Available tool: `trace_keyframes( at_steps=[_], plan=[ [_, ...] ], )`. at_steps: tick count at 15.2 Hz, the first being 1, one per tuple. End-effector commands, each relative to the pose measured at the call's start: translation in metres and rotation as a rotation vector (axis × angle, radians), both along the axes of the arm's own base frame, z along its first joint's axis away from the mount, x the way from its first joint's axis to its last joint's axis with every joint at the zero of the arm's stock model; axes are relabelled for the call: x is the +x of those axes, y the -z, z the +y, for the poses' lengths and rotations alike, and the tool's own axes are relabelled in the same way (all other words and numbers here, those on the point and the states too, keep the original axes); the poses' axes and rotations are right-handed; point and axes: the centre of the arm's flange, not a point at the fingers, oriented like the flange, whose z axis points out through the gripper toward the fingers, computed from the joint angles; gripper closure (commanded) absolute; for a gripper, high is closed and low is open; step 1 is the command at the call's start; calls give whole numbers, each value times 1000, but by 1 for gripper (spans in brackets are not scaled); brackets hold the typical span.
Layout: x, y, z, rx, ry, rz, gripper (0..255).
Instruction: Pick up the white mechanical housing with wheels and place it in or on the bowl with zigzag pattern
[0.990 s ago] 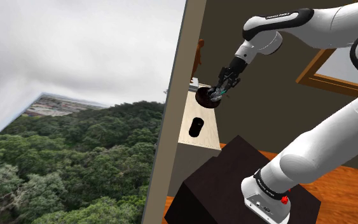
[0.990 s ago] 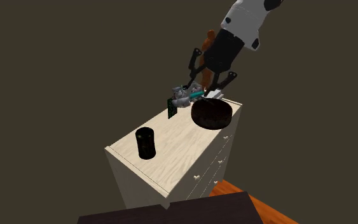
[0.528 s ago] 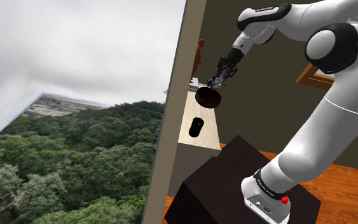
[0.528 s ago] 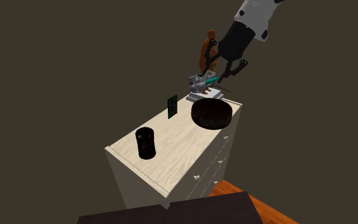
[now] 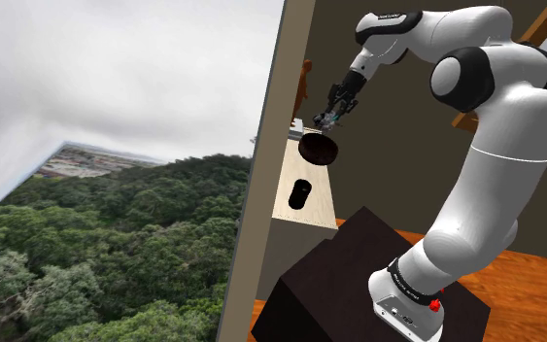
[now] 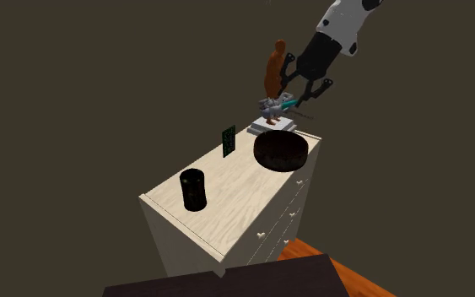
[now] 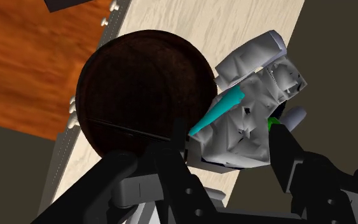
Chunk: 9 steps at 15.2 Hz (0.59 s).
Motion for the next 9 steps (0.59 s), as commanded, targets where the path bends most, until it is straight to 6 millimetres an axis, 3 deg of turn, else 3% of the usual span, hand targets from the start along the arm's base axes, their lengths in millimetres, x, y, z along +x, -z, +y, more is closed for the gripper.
trace_keyframes(
  at_steps=[1,9],
  plan=[
    [0,11,-1,0,0,-1,255],
    [0,53,-1,0,0,-1,255]
  ],
)
